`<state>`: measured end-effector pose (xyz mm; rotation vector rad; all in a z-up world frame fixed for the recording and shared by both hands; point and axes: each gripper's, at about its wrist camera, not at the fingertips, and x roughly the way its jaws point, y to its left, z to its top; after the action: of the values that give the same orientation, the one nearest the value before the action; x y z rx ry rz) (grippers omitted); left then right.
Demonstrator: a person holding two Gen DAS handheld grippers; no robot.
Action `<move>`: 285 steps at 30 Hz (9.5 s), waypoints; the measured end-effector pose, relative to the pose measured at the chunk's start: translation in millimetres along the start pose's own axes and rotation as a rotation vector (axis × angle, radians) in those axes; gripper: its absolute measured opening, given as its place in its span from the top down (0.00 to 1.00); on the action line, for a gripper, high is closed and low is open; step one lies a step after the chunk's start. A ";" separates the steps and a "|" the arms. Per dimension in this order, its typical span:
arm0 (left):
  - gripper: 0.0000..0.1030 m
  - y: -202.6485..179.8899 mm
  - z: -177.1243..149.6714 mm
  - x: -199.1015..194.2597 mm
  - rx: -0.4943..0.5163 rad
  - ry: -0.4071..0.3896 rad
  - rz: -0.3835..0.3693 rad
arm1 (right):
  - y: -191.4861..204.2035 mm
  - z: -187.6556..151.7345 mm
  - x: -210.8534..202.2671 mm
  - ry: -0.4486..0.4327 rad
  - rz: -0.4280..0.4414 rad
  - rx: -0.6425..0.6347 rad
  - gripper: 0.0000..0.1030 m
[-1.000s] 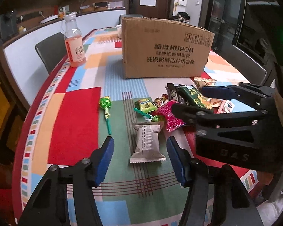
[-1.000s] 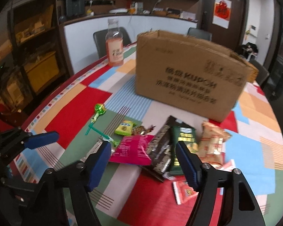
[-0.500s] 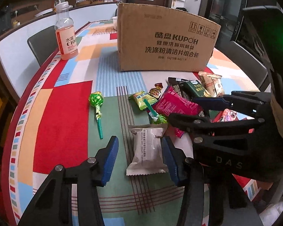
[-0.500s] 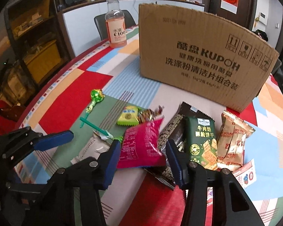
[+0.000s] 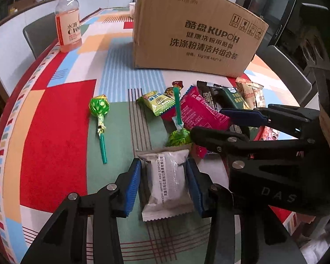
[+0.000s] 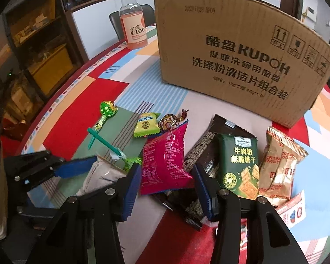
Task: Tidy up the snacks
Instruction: 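Grasp the white wrapped bar with the left tool while the right tool reaches toward the pink bag, then close the right tool on the pink snack bag, then carry both snacks over the cardboard box and open both tools to drop them, then move both tools back down toward the green lollipops on the table, then grasp a green lollipop with the left tool while the right tool grasps another lollipop, then carry both lollipops over the box and open both tools to drop them inside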
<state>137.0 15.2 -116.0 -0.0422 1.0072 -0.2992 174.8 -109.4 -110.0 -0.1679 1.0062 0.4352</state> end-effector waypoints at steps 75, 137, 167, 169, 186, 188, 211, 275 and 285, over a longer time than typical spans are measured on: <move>0.70 35.6 33.6 -38.9 -0.100 -0.130 0.115 | 4.9 34.5 35.7 0.062 0.038 0.135 0.61; 0.53 -19.0 221.4 -86.1 0.109 -0.343 0.070 | -92.9 151.5 -119.8 -0.422 -0.137 0.187 0.46; 0.53 51.6 93.2 -71.1 0.144 -0.158 0.130 | 31.5 74.8 -43.1 -0.121 0.061 -0.008 0.46; 0.53 55.7 87.0 -62.6 0.148 -0.136 0.128 | 33.9 68.6 -35.0 -0.090 0.069 -0.010 0.46; 0.53 72.6 70.4 4.1 0.161 0.009 0.069 | 47.6 45.7 28.8 0.093 0.130 -0.035 0.51; 0.53 72.8 70.9 10.2 0.163 0.021 0.065 | 48.3 45.4 34.1 0.100 0.137 -0.042 0.53; 0.76 69.3 77.0 27.6 0.119 0.082 0.028 | 52.5 50.1 49.6 0.086 0.147 -0.087 0.73; 0.76 -68.0 208.9 -97.0 0.200 -0.405 0.013 | -94.7 107.3 -151.8 -0.457 -0.061 0.219 0.74; 0.76 -62.9 241.1 -64.1 0.188 -0.349 0.020 | -121.2 137.2 -131.4 -0.424 -0.086 0.235 0.74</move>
<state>292.7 -52.7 77.2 0.0842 0.6298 -0.3529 273.3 -209.2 66.5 0.0909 0.6228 0.2557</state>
